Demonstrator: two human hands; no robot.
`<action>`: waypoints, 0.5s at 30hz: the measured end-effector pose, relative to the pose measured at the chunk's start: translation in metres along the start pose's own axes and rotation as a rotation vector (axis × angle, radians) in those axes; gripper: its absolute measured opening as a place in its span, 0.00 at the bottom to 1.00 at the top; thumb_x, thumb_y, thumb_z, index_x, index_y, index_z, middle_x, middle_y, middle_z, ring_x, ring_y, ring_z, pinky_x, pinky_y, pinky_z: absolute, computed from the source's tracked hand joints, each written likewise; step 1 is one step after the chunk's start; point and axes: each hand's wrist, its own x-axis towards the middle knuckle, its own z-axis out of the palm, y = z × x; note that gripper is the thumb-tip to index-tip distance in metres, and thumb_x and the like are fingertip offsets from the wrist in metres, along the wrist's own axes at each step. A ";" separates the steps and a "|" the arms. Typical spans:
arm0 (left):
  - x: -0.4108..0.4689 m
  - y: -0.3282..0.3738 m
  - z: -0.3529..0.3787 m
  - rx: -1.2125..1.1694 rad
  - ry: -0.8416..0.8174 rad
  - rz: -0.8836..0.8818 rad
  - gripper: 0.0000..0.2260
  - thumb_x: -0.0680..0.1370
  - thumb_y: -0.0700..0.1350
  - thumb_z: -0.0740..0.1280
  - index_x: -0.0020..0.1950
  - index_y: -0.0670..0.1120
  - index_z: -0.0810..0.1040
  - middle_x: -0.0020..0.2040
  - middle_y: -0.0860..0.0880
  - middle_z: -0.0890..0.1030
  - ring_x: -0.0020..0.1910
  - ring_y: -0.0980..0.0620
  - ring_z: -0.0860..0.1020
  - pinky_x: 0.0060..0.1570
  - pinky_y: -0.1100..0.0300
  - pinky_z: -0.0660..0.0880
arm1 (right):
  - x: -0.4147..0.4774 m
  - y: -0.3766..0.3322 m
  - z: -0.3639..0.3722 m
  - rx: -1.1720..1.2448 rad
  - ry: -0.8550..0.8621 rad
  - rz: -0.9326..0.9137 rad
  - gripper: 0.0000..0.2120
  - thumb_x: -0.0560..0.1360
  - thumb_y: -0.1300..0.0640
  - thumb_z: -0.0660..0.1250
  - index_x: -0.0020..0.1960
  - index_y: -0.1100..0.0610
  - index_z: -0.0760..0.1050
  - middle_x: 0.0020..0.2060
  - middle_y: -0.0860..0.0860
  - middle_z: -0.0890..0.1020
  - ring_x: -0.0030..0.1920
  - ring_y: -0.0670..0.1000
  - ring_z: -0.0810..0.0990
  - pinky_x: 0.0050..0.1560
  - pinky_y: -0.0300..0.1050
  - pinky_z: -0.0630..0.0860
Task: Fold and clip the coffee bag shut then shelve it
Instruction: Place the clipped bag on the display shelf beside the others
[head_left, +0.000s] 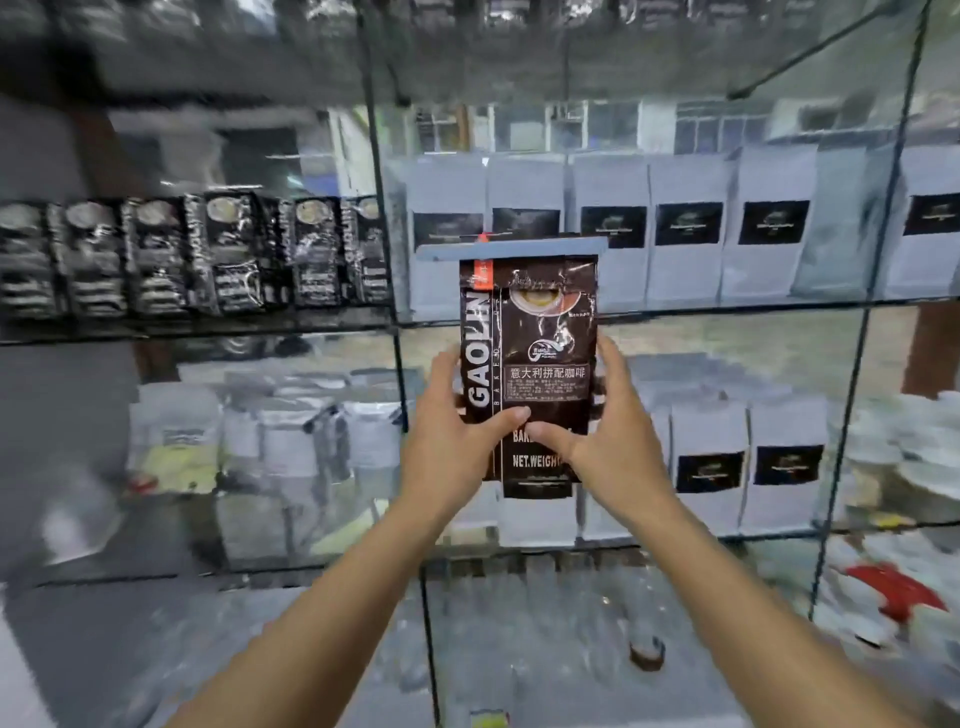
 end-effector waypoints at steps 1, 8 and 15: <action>0.009 -0.001 -0.018 0.013 0.023 0.008 0.27 0.65 0.45 0.75 0.55 0.62 0.65 0.43 0.56 0.77 0.42 0.52 0.80 0.44 0.42 0.79 | 0.008 -0.010 0.016 0.024 -0.014 -0.018 0.44 0.63 0.51 0.75 0.68 0.39 0.51 0.65 0.48 0.72 0.62 0.52 0.72 0.57 0.53 0.72; 0.071 -0.016 -0.120 0.112 0.144 0.021 0.27 0.67 0.42 0.74 0.60 0.55 0.66 0.43 0.56 0.78 0.41 0.54 0.80 0.39 0.46 0.81 | 0.068 -0.060 0.122 0.110 -0.095 -0.145 0.42 0.63 0.49 0.74 0.68 0.40 0.52 0.64 0.47 0.73 0.60 0.52 0.74 0.57 0.54 0.73; 0.155 -0.037 -0.184 0.190 0.187 0.070 0.27 0.68 0.43 0.74 0.61 0.56 0.65 0.45 0.53 0.80 0.42 0.50 0.82 0.41 0.47 0.81 | 0.151 -0.077 0.211 0.170 -0.125 -0.221 0.46 0.62 0.46 0.73 0.70 0.41 0.48 0.67 0.47 0.70 0.64 0.53 0.71 0.60 0.59 0.72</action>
